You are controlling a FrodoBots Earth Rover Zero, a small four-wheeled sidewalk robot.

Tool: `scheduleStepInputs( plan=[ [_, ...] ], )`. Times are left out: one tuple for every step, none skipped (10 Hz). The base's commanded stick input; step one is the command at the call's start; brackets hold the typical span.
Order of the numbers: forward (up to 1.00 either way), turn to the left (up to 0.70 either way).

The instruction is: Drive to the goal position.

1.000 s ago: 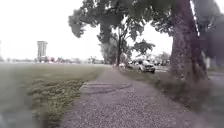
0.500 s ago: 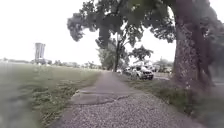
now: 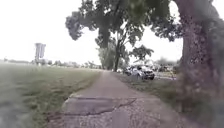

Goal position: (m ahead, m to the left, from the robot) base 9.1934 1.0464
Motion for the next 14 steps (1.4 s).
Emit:
scheduleStepInputs(
  plan=[
    [0.70, 0.00],
    [0.70, 0.00],
    [0.70, 0.00],
    [0.70, 0.00],
    [0.70, 0.00],
    [0.70, 0.00],
    [0.70, 0.00],
    [0.70, 0.00],
    [0.70, 0.00],
    [0.70, 0.00],
    [0.70, 0.00],
    [0.70, 0.00],
    [0.70, 0.00],
    [0.70, 0.00]
  ],
)
